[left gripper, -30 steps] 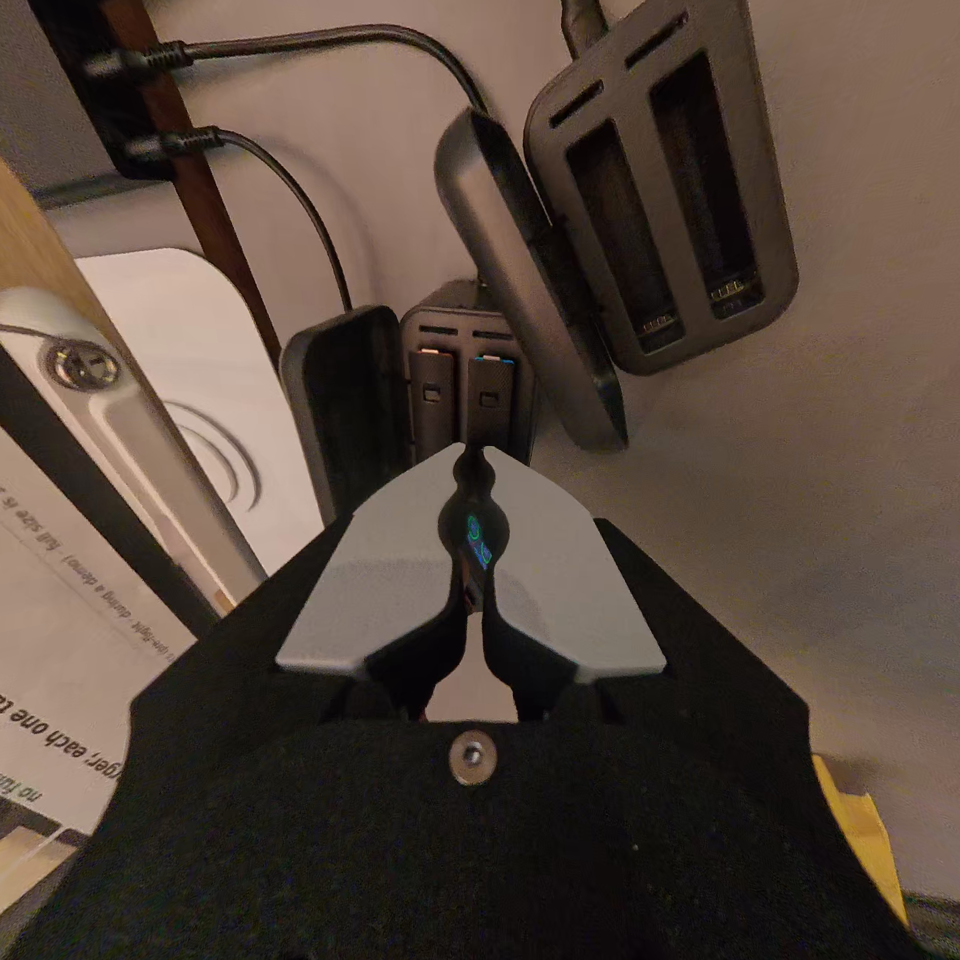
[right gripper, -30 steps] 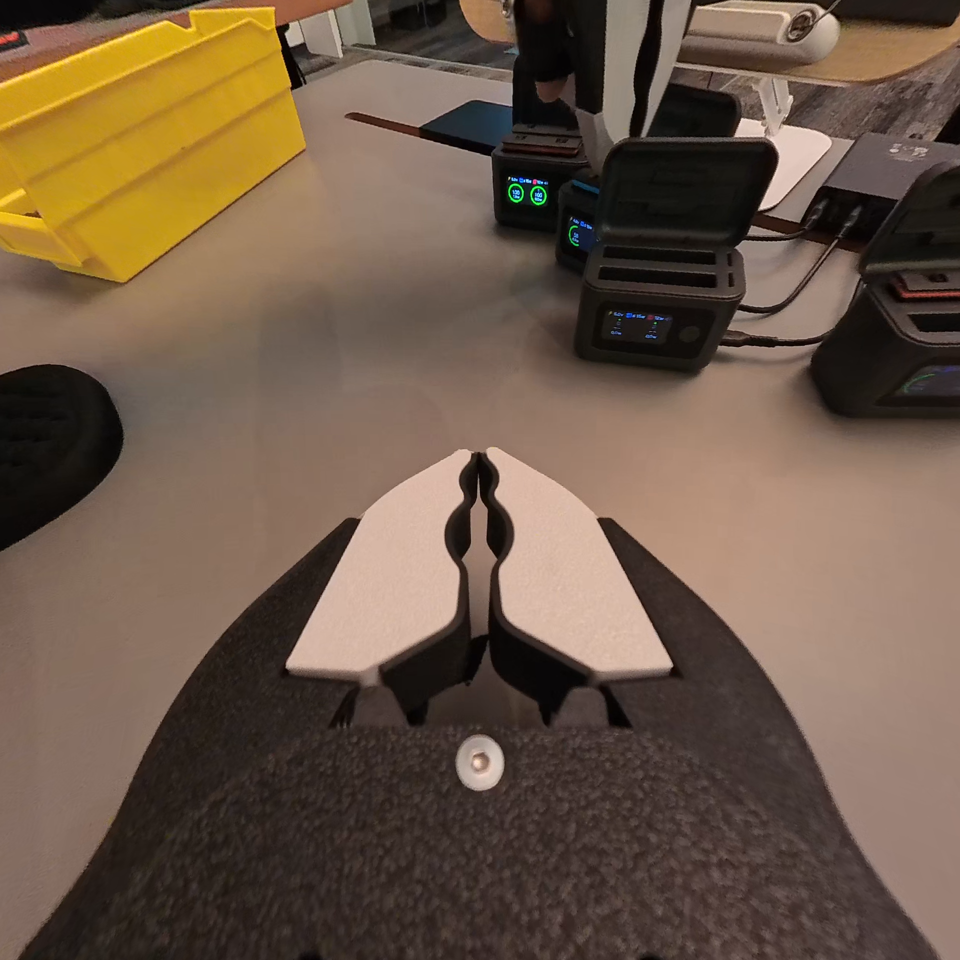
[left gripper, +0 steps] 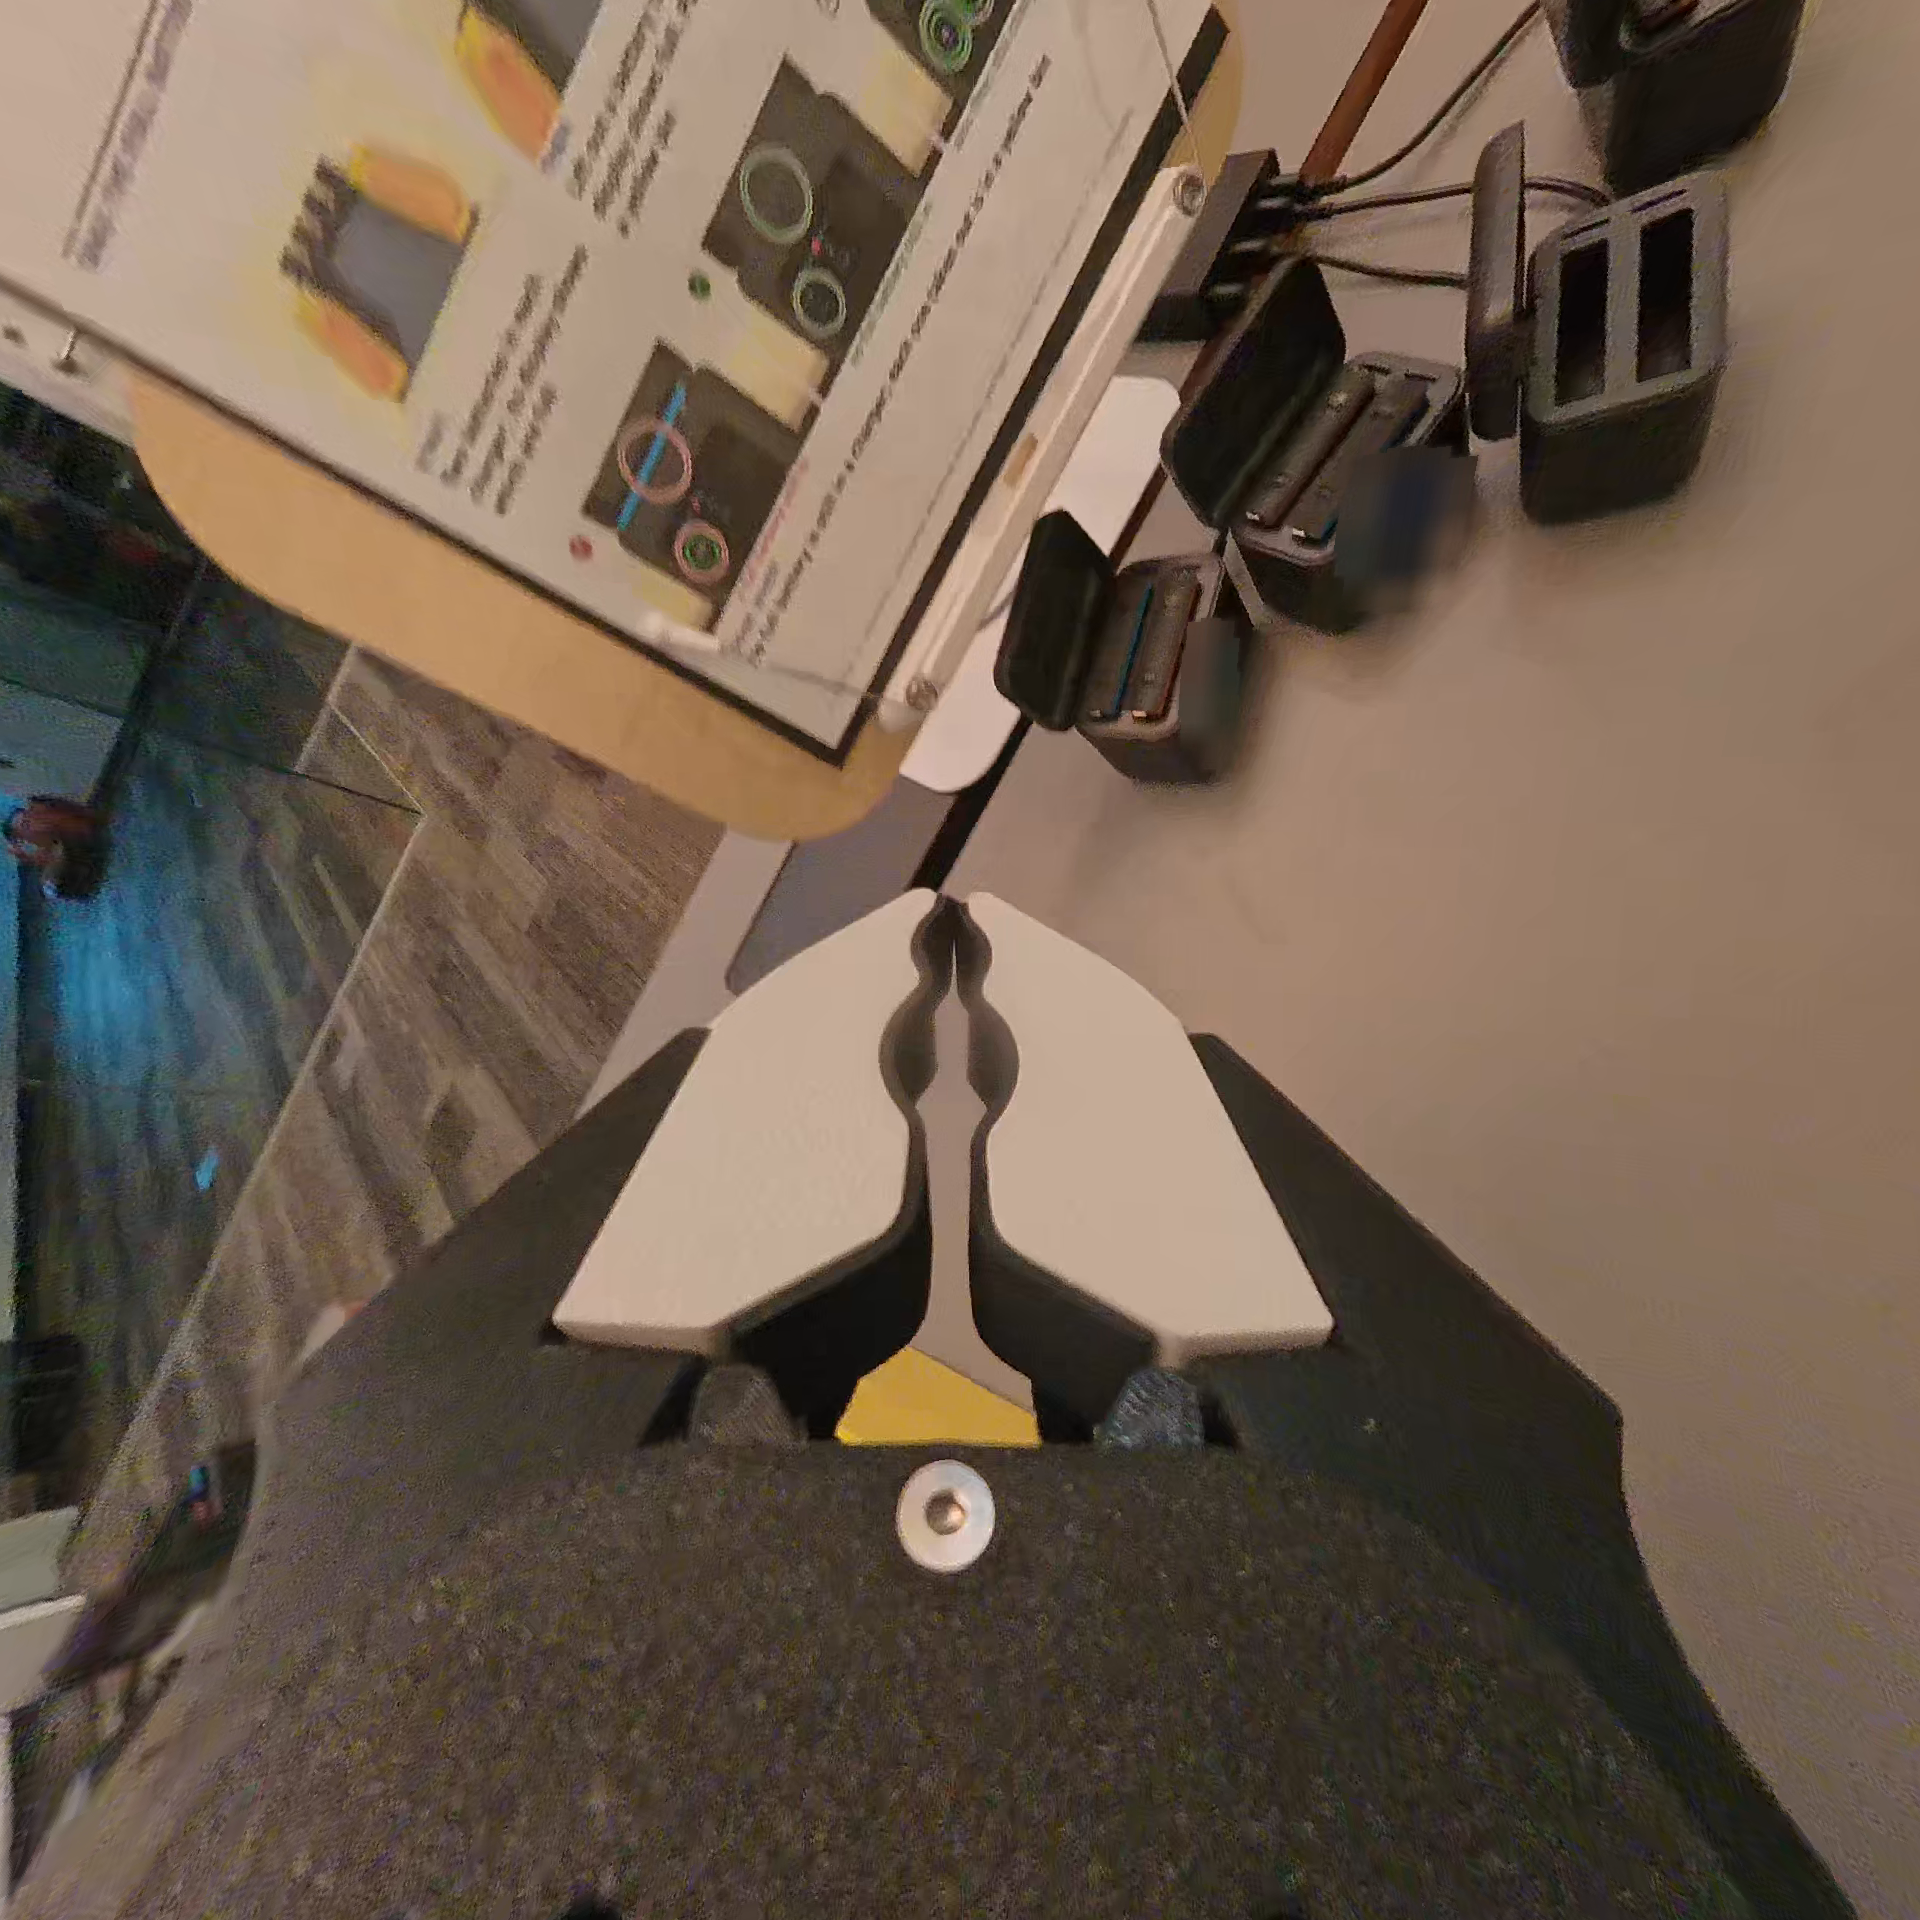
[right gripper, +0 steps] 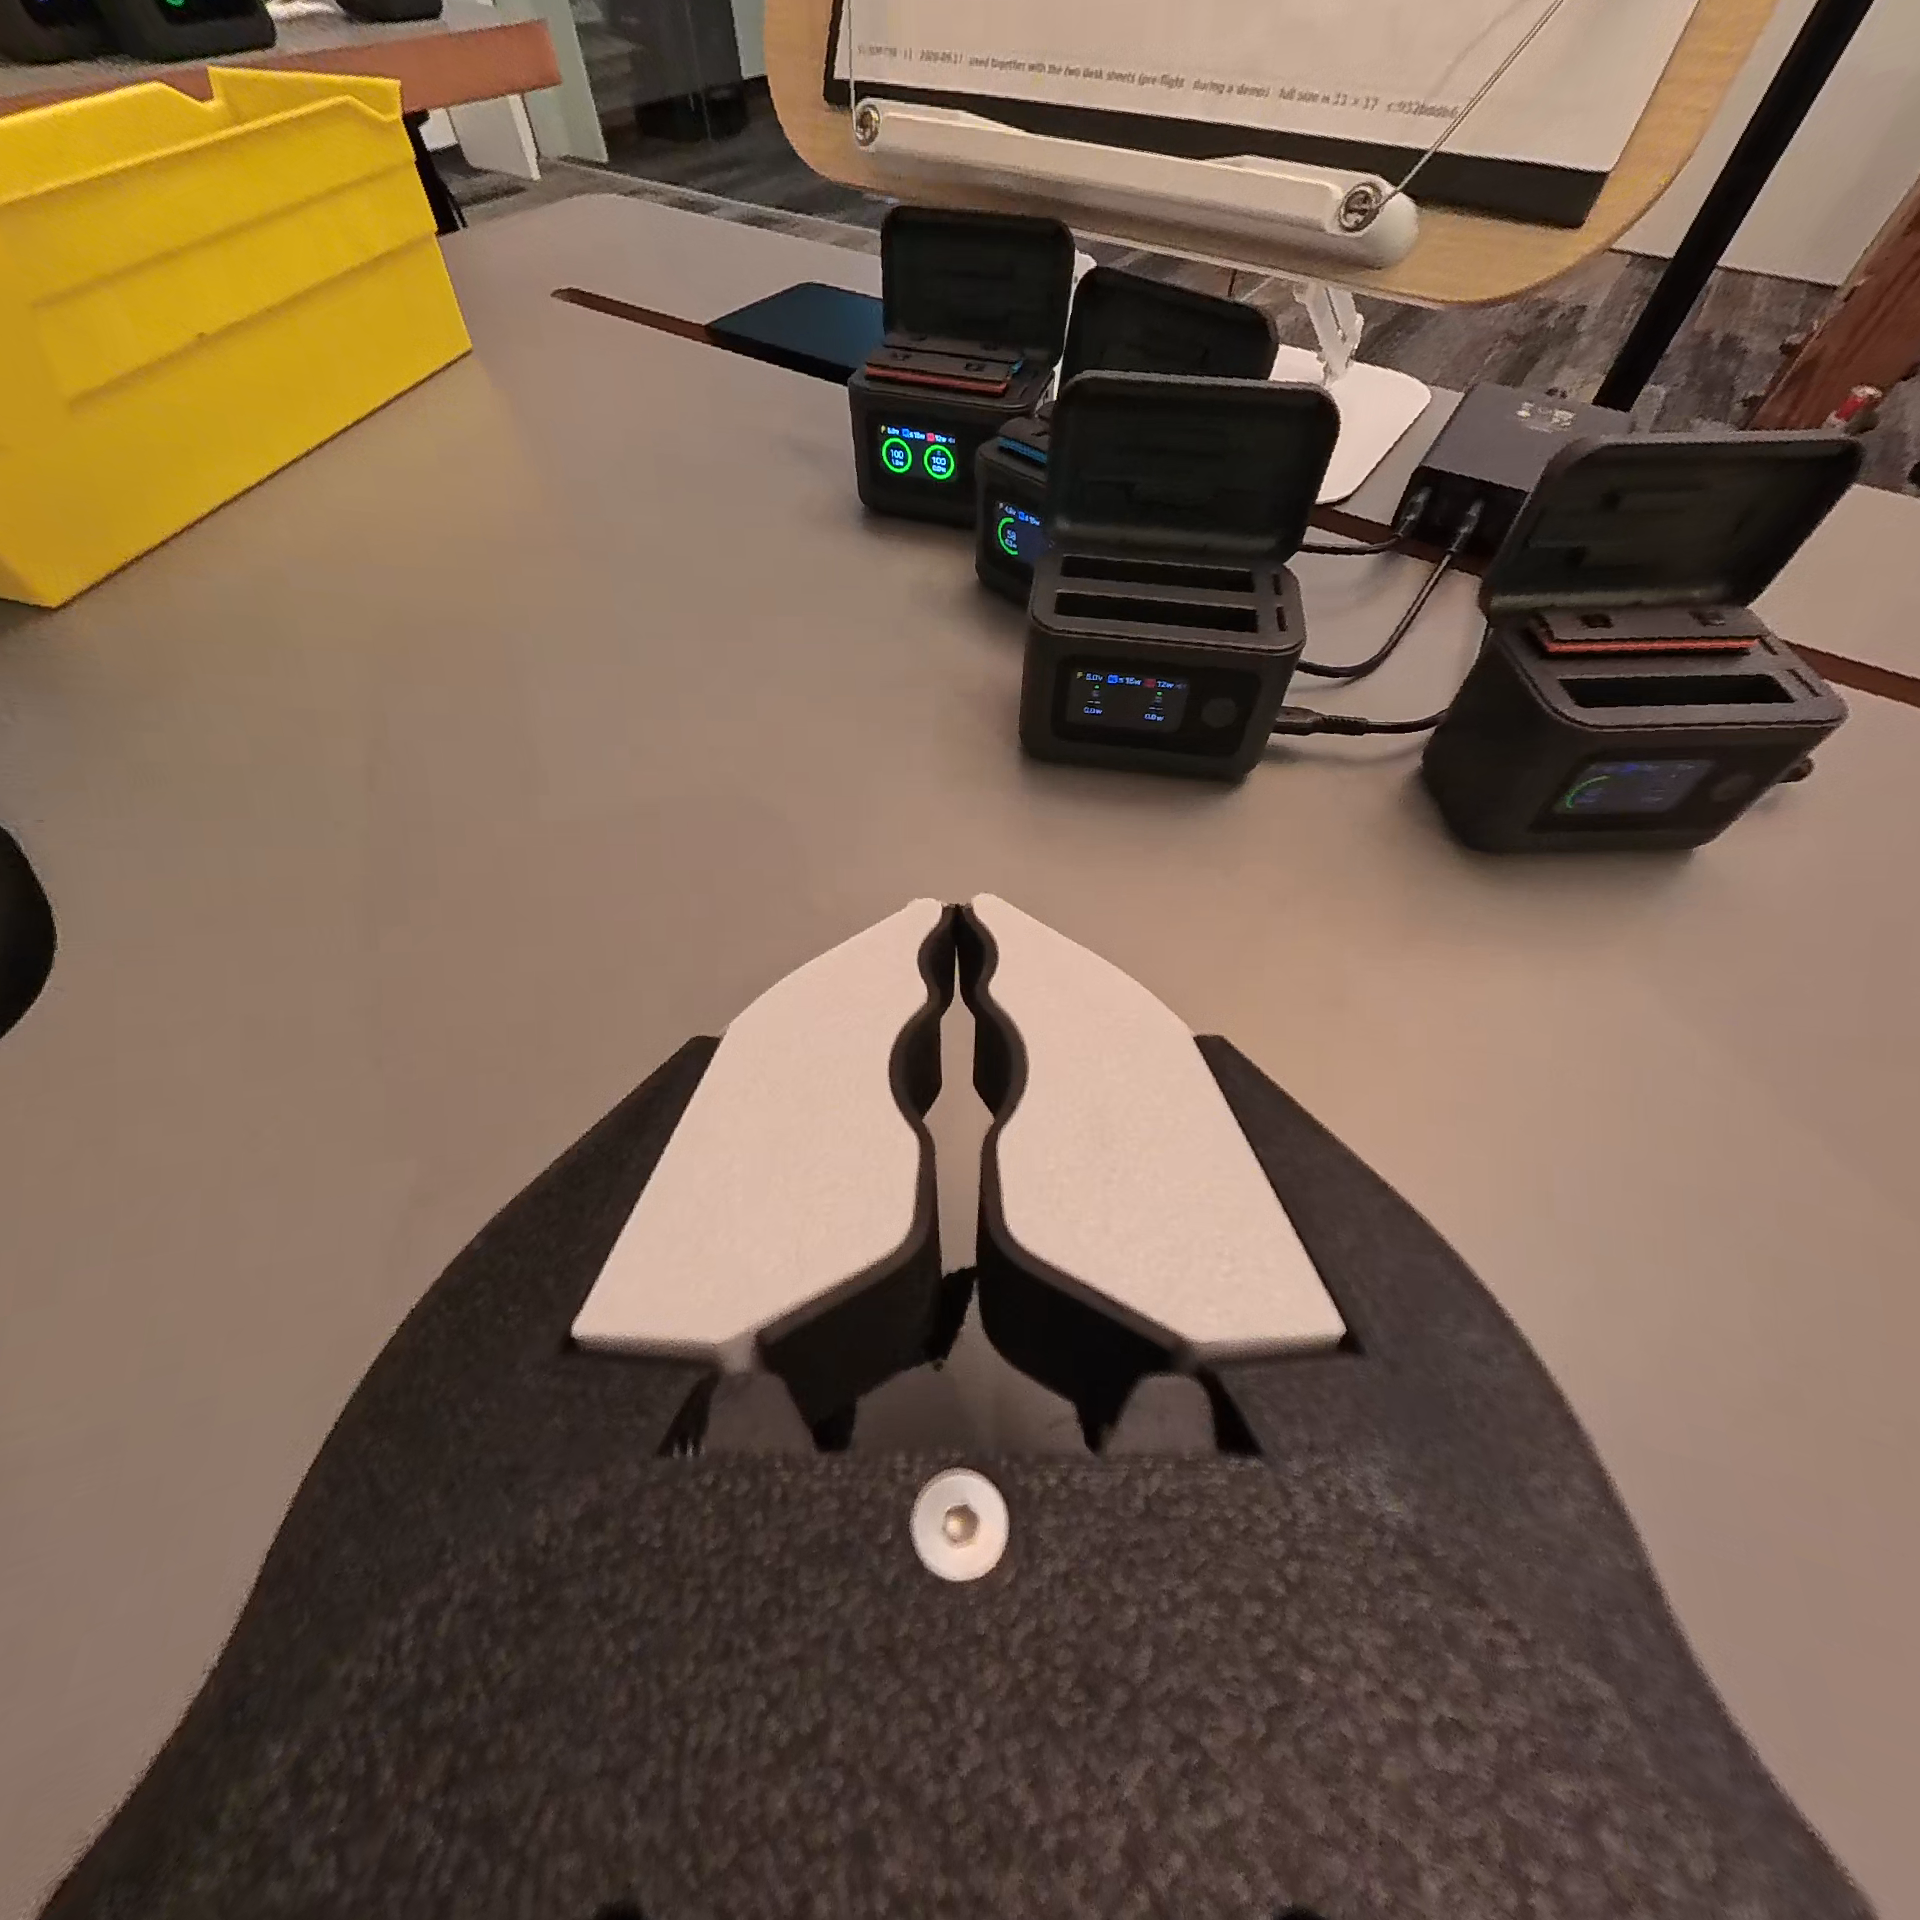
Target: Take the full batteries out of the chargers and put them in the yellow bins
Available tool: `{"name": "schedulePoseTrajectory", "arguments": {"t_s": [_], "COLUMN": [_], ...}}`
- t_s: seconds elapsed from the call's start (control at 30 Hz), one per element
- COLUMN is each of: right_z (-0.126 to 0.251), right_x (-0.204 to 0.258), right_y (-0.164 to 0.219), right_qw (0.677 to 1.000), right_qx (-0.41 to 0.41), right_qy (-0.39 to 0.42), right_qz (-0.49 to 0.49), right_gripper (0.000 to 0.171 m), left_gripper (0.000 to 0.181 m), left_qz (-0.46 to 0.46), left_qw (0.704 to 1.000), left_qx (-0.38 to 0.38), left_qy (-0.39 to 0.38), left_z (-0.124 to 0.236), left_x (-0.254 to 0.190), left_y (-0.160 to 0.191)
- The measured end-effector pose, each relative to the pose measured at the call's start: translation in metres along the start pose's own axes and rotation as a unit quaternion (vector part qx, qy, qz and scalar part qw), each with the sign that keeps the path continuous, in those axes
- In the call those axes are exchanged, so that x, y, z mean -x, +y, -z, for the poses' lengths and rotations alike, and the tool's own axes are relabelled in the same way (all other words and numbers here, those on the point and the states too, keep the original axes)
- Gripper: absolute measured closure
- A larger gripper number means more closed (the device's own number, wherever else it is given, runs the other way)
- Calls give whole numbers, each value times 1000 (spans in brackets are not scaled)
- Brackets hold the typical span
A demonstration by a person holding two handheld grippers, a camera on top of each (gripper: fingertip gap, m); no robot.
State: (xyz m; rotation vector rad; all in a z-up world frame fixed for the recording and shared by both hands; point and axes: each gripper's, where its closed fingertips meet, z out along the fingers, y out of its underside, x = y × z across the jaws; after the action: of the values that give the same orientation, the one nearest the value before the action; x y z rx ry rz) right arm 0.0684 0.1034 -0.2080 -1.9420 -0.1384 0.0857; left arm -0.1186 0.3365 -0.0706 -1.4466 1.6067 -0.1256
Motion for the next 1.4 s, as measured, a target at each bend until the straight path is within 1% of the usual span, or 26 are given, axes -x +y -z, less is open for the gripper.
{"name": "schedulePoseTrajectory", "arguments": {"t_s": [0.1, 0.17, 0.23, 0.4, 0.5, 0.6, 0.63, 0.7, 0.8, 0.87, 0.97, 1.07, 1.17, 1.3, 1.4], "right_z": [-1, -2, -2, -2, -2, -3, -2, -2, -2, -2, -2, -2, -2, -3, -3], "right_x": [0, -1, -1, -4, -3, -2, -1, -1, -1, -1, -2, -3, -1, 0, 0], "right_y": [2, 3, 4, 3, 3, 3, 2, 1, 1, 2, 2, 2, 2, 3, 4], "right_qw": [1000, 1000, 1000, 1000, 1000, 1000, 1000, 1000, 1000, 1000, 1000, 1000, 1000, 1000, 1000], "right_qx": [3, 6, 7, 5, 6, 7, 5, 4, 4, 5, 6, 6, 6, 8, 11], "right_qy": [1, 1, 2, 6, 4, 2, 2, 1, -1, -1, 0, -1, -4, -6, -7], "right_qz": [0, 2, 4, 2, 1, 3, 3, 3, 2, 3, 2, -1, -3, 0, -2], "right_gripper": [171, 171, 171, 171, 171, 171, 171, 171, 171, 171, 171, 171, 171, 171, 171], "left_gripper": [181, 181, 181, 181, 181, 181, 181, 181, 181, 181, 181, 181, 180, 181, 180], "left_qz": [35, 59, 81, 138, 182, 209, 213, 220, 245, 256, 272, 277, 265, 262, 267], "left_qw": [999, 997, 994, 975, 959, 949, 949, 954, 958, 960, 958, 956, 960, 961, 959], "left_qx": [-16, -39, -72, -173, -217, -229, -224, -198, -150, -103, -61, -44, -27, -20, -2], "left_qy": [2, 8, 2, -20, -25, -50, -58, -47, -4, 41, 69, 85, 84, 83, 101], "left_z": [7, 9, 10, 2, -16, -45, -57, -82, -123, -150, -180, -194, -202, -203, -203], "left_x": [-13, -27, -42, -87, -106, -112, -112, -115, -118, -125, -127, -131, -134, -133, -134], "left_y": [21, 21, 10, -38, -62, -73, -74, -75, -77, -76, -72, -73, -69, -69, -68]}}
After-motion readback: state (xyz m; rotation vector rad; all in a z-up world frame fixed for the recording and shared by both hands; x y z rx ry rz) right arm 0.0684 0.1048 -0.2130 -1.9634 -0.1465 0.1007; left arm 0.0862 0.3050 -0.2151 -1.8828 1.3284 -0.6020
